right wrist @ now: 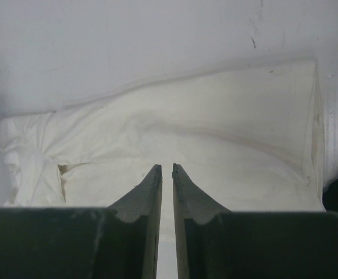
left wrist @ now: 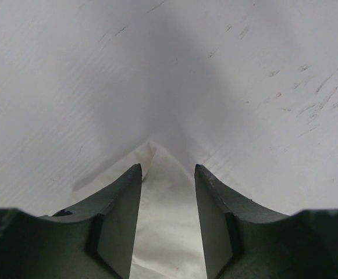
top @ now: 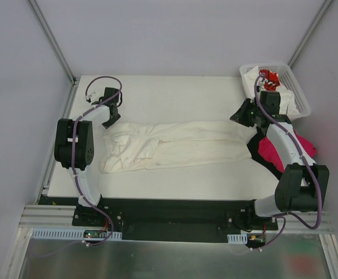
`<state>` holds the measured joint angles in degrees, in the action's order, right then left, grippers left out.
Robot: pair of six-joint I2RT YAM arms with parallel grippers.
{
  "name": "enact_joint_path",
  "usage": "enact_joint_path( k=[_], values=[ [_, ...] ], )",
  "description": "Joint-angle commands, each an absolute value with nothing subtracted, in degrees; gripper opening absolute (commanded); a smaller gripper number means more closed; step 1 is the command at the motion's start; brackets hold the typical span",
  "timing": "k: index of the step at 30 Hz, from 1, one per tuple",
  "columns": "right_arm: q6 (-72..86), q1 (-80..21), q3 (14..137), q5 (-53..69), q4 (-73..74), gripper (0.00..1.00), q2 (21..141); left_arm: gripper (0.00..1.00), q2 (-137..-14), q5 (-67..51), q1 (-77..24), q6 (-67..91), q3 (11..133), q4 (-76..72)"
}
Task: Fold and stack the t-shirts
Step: Fold the other side of the tshirt into a rectangle
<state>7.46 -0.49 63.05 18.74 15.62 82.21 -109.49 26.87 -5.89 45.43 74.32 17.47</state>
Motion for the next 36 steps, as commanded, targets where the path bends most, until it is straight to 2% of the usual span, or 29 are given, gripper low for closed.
enact_joint_path(
  k=[1, 2, 6, 19, 22, 23, 25, 27, 29, 30, 32, 36],
  values=[
    [6.94, -0.09, 64.86, 18.81, 16.0, 0.15, 80.6, 0.37, -108.72, 25.75, -5.36, 44.03, 76.03, 16.88],
    [7.03, -0.17, 64.95, 18.81, 16.26, 0.15, 80.42, 0.34, -108.37, 25.66, -5.36, 44.03, 75.94, 16.88],
    [7.21, -0.18, 65.83, 19.07, 16.7, 0.15, 79.19, 0.33, -107.84, 25.84, -5.36, 44.03, 75.59, 16.79],
    [7.65, 3.16, 68.55, 20.04, 19.51, 0.16, 74.89, 0.34, -107.75, 23.64, -5.36, 45.61, 76.12, 17.05],
    [7.73, 3.95, 68.55, 20.39, 20.21, 0.16, 73.57, 0.29, -107.23, 23.64, -5.36, 45.88, 75.15, 17.05],
    [7.82, 4.56, 68.47, 20.56, 20.3, 0.16, 73.13, 0.2, -107.05, 23.73, -5.36, 45.88, 74.62, 17.14],
    [8.09, 5.09, 68.38, 21.18, 20.39, 0.16, 72.08, 0.18, -106.09, 24.26, -5.36, 46.05, 73.74, 17.23],
    [8.26, 5.8, 68.55, 21.44, 20.39, 0.16, 71.37, 0.26, -105.39, 24.69, -5.36, 46.23, 72.52, 17.23],
    [8.35, 6.24, 68.64, 21.71, 20.39, 0.16, 71.02, 0.44, -104.59, 25.22, -5.27, 46.23, 71.72, 17.57],
    [8.52, 6.33, 68.64, 22.23, 20.3, 0.16, 71.02, 0.58, -104.42, 25.57, -5.27, 45.62, 71.63, 17.75],
    [8.53, 6.5, 68.73, 22.59, 20.3, 0.16, 70.84, 0.67, -104.5, 27.07, -5.27, 44.74, 72.07, 19.24],
    [8.79, 6.68, 68.03, 23.03, 19.6, 0.16, 70.05, 0.69, -105.47, 26.98, -4.92, 43.6, 72.86, 21.27]
  ],
)
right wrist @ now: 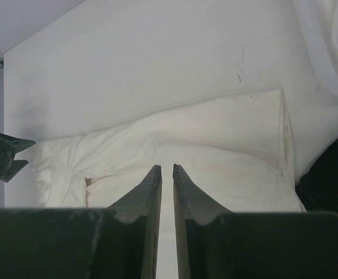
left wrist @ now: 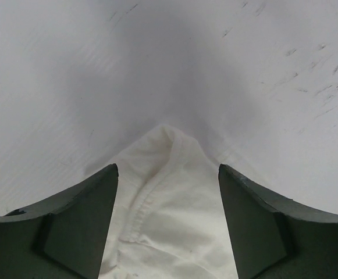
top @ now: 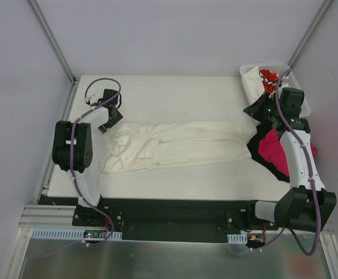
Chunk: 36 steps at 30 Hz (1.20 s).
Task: Fold and stack the t-shirts
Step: Fold the other side of the tshirt into a rectangle
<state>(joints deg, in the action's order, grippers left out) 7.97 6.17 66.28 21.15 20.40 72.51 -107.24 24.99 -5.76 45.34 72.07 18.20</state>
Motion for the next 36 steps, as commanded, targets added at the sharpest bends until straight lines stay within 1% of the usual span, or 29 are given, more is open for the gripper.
enact_joint_path(
  k=[1, 4, 7, 17, 21, 22, 24, 26, 28, 30, 32, 33, 36],
  values=[
    [8.88, 6.77, 67.77, 23.2, 19.34, 0.16, 69.96, 0.69, -105.56, 26.9, -4.92, 43.68, 72.86, 21.18],
    [8.88, 6.86, 67.33, 23.29, 19.34, 0.17, 69.44, 0.66, -106.34, 27.24, -4.92, 43.68, 73.21, 21.18],
    [8.96, 6.94, 67.15, 23.2, 19.34, 0.16, 69.0, 0.65, -108.45, 25.67, -4.22, 42.98, 75.14, 21.79],
    [9.84, 7.12, 66.01, 24.35, 18.11, 0.16, 69.08, 0.64, -117.68, 21.8, -3.78, 39.47, 88.14, 28.81],
    [10.11, 7.12, 65.57, 24.43, 17.58, 0.16, 68.91, 0.61, -119.44, 20.48, -3.78, 38.85, 90.17, 30.93],
    [10.11, 7.12, 65.65, 24.52, 17.49, 0.16, 68.99, 0.56, -119.18, 20.65, -3.78, 38.85, 89.91, 31.11],
    [10.2, 7.21, 65.92, 24.78, 17.58, 0.16, 69.26, 0.53, -118.57, 21.18, -3.78, 39.11, 88.6, 31.29],
    [10.28, 7.12, 65.66, 24.79, 17.23, 0.16, 69.35, 0.46, -117.78, 21.18, -3.78, 39.37, 87.54, 31.46],
    [10.63, 7.12, 65.83, 25.14, 16.96, 0.16, 69.78, 0.46, -117.42, 20.92, -3.78, 39.29, 87.01, 31.55],
    [10.9, 7.12, 66.0, 25.66, 16.79, 0.16, 69.96, 0.43, -117.25, 21.18, -3.78, 39.11, 86.57, 31.64],
    [11.07, 7.12, 66.0, 25.84, 16.7, 0.16, 69.7, 0.32, -117.16, 21.62, -3.78, 39.29, 86.57, 31.9],
    [10.99, 7.12, 66.01, 25.75, 16.7, 0.16, 69.61, 0.3, -117.16, 21.71, -3.78, 39.29, 86.66, 31.9],
    [11.07, 7.21, 65.83, 25.4, 16.79, 0.16, 68.91, 0.27, -116.9, 22.06, -3.78, 39.81, 86.66, 32.34]
  ],
)
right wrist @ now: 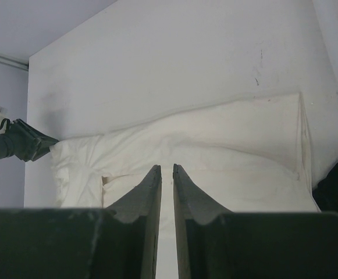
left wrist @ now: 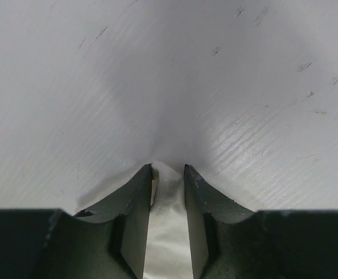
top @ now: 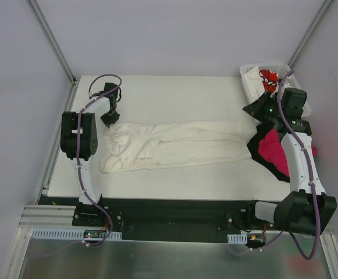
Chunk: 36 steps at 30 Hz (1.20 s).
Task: Fold and stack the t-shirts
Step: Fold the other side of the tshirt into a rectangle
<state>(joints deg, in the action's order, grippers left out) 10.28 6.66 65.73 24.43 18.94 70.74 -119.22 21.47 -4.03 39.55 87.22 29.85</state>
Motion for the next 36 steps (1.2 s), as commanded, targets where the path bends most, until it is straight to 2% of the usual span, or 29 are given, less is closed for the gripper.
enact_joint_path(
  k=[1, 5, 10, 25, 36],
  values=[
    [11.07, 7.21, 65.74, 25.4, 16.79, 0.16, 68.82, 0.26, -116.55, 22.32, -3.78, 39.9, 86.57, 32.34],
    [11.16, 7.21, 65.48, 25.4, 16.96, 0.16, 68.2, 0.17, -115.4, 23.46, -3.78, 40.25, 86.05, 32.43],
    [11.25, 7.29, 64.87, 25.23, 17.05, 0.16, 67.41, 0.0, -114.61, 24.08, -3.69, 40.43, 85.87, 32.43],
    [11.07, 7.38, 62.67, 25.49, 17.75, 0.17, 65.65, 0.0, -112.33, 25.93, -0.53, 41.49, 87.88, 33.57],
    [12.13, 7.38, 59.68, 29.18, 16.26, 0.17, 71.01, 0.0, -110.4, 27.51, 3.78, 41.13, 91.14, 34.54]
  ],
)
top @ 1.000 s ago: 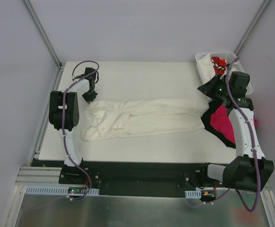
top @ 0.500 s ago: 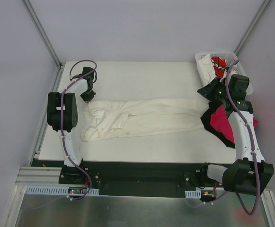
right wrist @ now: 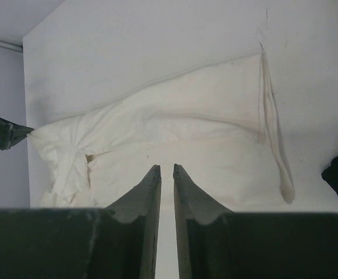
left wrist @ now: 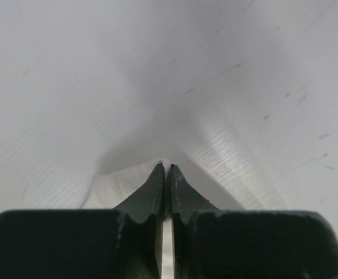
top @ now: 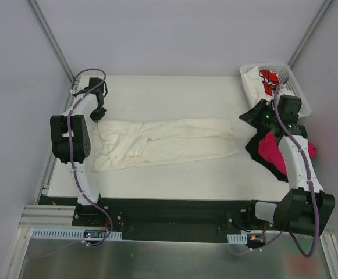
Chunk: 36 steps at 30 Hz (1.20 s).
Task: Fold and stack the t-shirts
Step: Fold the other side of the tshirt into a rectangle
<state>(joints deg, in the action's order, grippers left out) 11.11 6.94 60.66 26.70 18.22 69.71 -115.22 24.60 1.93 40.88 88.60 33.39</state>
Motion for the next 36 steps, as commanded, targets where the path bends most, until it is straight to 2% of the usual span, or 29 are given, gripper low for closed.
enact_joint_path(
  k=[1, 6, 11, 21, 36],
  values=[
    [12.04, 7.3, 59.24, 29.09, 16.09, 0.18, 71.1, 0.0, -110.13, 27.6, 4.3, 41.22, 91.32, 34.54],
    [12.83, 7.21, 59.32, 29.88, 14.33, 0.24, 75.22, 0.0, -108.64, 29.71, 5.45, 40.96, 92.02, 34.63],
    [13.27, 6.33, 61.87, 30.06, 12.31, 0.27, 85.94, 0.0, -107.49, 29.53, 6.42, 40.78, 92.2, 34.63],
    [13.18, 1.24, 74.96, 28.39, 10.63, 0.27, 107.29, 0.0, -108.1, 29.53, 6.42, 39.9, 91.85, 34.63],
    [12.83, 0.7, 85.34, 27.42, 10.28, 0.25, 118.74, 0.0, -109.78, 30.14, 6.5, 38.76, 92.81, 34.54]
  ],
)
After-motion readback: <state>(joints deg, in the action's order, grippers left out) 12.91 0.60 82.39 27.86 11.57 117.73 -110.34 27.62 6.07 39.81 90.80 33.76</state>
